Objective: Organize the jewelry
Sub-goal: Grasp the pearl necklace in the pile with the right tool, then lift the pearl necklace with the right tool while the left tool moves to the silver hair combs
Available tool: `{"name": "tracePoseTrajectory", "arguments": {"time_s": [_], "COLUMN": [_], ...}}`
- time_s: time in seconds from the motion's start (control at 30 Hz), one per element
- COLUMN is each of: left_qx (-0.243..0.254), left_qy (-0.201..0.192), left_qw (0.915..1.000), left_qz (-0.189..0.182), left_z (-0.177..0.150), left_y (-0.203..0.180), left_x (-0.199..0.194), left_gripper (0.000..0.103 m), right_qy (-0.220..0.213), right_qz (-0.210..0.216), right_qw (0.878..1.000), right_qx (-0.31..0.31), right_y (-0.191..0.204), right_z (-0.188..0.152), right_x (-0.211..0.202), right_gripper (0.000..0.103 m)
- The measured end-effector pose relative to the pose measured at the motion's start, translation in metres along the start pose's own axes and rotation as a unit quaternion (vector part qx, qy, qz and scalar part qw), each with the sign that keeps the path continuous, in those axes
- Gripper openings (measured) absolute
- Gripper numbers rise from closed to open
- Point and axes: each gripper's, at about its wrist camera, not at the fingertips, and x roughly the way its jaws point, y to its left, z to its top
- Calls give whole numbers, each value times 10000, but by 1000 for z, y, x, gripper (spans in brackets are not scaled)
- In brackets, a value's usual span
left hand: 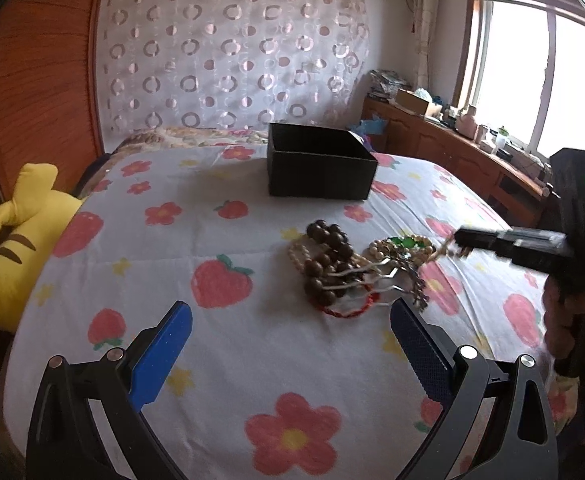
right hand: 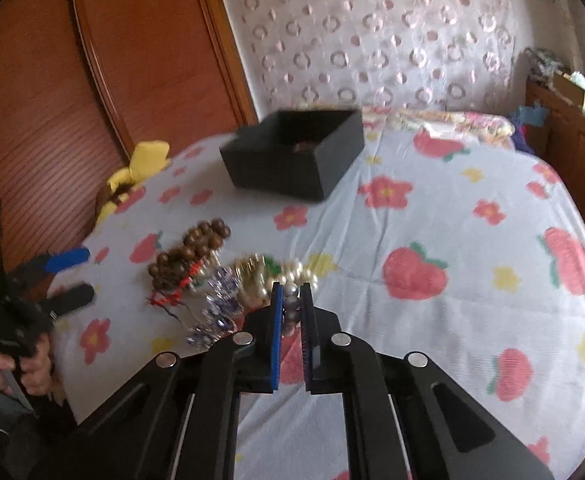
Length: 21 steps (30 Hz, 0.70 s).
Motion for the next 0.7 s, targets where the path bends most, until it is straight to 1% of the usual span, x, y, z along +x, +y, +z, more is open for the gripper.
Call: {"name": "tracePoseTrajectory", "arguments": {"time_s": [0.13, 0.27, 0.37, 0.53, 0.7], "left_qx": [28, 170, 290, 390, 544], "left_qy": [68, 2, -20, -27, 102], "left_qw": [10000, 9999, 9996, 9990, 9979], "left_qz": [-12, -11, -73, -212, -345], "left_z": [0, 3, 4, 9, 7], "left_y": [-4, -14, -23, -37, -51], "left_x": [-2, -6, -7, -1, 11], "left_gripper": [96, 96, 96, 96, 96], "right_qy": [-274, -620, -777, -1132, -1456], "right_qz": [11, -6, -40, -176, -279], "right_qw": [9995, 9972, 9956, 9911, 9854], "right_qx": [-145, -422, -529, -675, -832], "right_y": [6, 16, 19, 27, 34], "right_z": [10, 24, 29, 35, 49], "right_x": [-28, -57, -70, -97, -127], "right_gripper": [9, 9, 9, 9, 9]}}
